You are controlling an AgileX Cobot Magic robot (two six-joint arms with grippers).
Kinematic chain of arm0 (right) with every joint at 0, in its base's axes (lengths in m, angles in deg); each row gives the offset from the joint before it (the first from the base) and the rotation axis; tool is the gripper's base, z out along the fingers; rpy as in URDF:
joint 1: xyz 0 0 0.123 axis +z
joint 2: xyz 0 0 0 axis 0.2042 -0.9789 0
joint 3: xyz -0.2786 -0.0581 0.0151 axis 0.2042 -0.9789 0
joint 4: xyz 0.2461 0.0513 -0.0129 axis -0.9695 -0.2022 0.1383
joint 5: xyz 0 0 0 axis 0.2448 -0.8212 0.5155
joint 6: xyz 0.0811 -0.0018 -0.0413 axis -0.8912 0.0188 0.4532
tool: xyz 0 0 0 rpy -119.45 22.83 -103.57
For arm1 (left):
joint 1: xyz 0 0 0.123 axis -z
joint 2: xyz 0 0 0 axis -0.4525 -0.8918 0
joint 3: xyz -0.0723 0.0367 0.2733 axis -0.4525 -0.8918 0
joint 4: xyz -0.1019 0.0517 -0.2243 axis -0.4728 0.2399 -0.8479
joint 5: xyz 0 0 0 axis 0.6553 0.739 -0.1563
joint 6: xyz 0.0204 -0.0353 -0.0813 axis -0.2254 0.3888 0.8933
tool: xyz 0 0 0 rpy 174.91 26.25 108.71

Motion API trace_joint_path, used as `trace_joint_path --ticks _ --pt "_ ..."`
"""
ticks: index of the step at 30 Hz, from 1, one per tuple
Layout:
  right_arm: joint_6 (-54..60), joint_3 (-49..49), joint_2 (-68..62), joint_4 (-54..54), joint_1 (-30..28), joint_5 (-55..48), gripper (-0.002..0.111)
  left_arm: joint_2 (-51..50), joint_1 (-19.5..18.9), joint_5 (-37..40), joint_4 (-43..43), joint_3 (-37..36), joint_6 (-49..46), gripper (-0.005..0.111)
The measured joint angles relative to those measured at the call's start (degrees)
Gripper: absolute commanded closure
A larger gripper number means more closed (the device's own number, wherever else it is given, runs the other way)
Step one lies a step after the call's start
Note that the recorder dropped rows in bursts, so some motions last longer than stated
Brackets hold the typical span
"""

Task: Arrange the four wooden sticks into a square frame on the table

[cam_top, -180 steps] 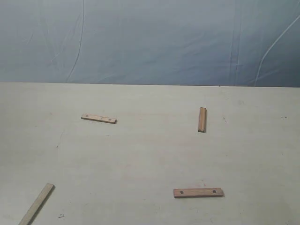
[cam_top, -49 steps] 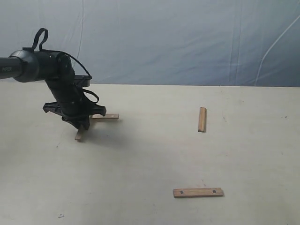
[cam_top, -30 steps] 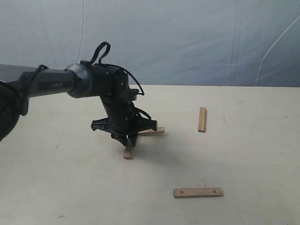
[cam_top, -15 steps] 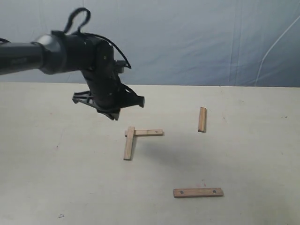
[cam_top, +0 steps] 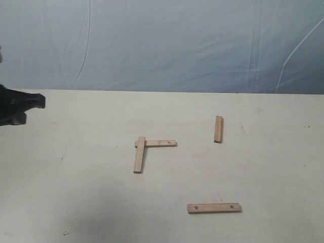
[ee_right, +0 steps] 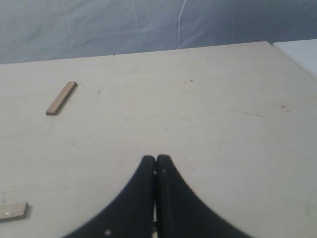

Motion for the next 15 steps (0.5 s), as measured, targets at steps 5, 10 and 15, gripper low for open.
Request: trace_joint_path --ticks 5,10,15 --pt "0.0 0.0 0.0 0.2 0.0 0.1 0.109 17.3 0.0 -8.6 -3.4 -10.9 0.3 0.107" --pt "0.0 0.0 0.0 0.6 0.0 0.5 0.109 34.5 0.6 -13.2 -5.0 -21.1 0.3 0.107" --pt "0.0 0.0 0.0 0.6 0.0 0.6 0.109 52.9 0.6 -15.3 -7.0 -28.5 0.3 0.107"
